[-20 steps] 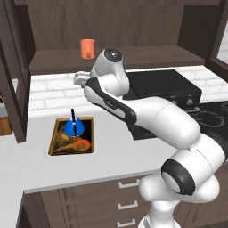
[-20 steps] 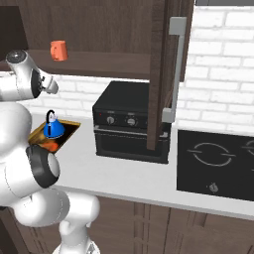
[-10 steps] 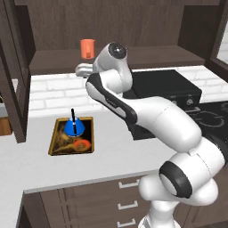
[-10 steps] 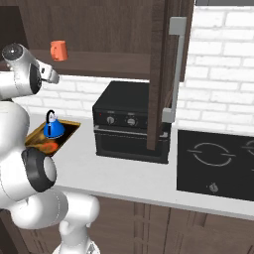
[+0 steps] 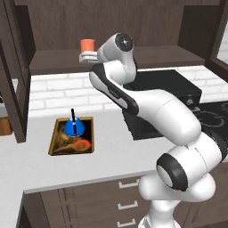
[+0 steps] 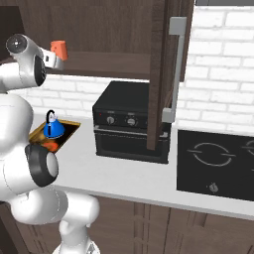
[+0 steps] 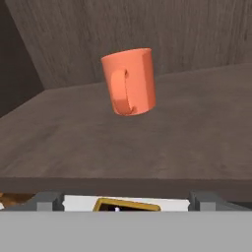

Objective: Pick the kettle from the counter and place it on the tray. Then pick the mug from the cabinet and place it on the tray. Then close the cabinet doors.

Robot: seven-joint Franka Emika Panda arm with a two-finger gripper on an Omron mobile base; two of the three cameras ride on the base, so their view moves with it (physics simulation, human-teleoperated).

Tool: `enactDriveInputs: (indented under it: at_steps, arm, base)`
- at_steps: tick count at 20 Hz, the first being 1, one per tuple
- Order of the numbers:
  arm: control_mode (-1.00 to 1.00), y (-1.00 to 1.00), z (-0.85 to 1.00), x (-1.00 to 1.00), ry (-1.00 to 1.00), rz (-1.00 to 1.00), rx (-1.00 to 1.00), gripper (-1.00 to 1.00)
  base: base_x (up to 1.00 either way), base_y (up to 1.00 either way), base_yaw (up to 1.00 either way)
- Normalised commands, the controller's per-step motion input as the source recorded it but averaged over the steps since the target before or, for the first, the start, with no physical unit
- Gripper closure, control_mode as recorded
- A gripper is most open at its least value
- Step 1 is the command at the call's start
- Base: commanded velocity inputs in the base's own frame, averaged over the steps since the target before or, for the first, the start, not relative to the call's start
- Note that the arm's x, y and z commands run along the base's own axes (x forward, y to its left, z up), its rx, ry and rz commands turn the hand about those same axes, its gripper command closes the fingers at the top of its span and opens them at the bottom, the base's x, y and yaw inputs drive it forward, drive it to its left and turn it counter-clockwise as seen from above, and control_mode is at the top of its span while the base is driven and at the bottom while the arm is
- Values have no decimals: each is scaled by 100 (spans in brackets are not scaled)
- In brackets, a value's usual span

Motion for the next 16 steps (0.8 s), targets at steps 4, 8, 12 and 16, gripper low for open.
enactDriveInputs:
  at_steps: [4,8,12,16]
  arm:
    - [-100,0,25,18,3,0,0,-100]
    - [-100,0,0,26,1,0,0,-100]
    - [-100,0,0,30,1,0,0,-100]
    - [-100,1,0,25,5,0,-2,-100]
  base:
    - [0,0,0]
    - [0,0,0]
    - [0,0,0]
    - [0,0,0]
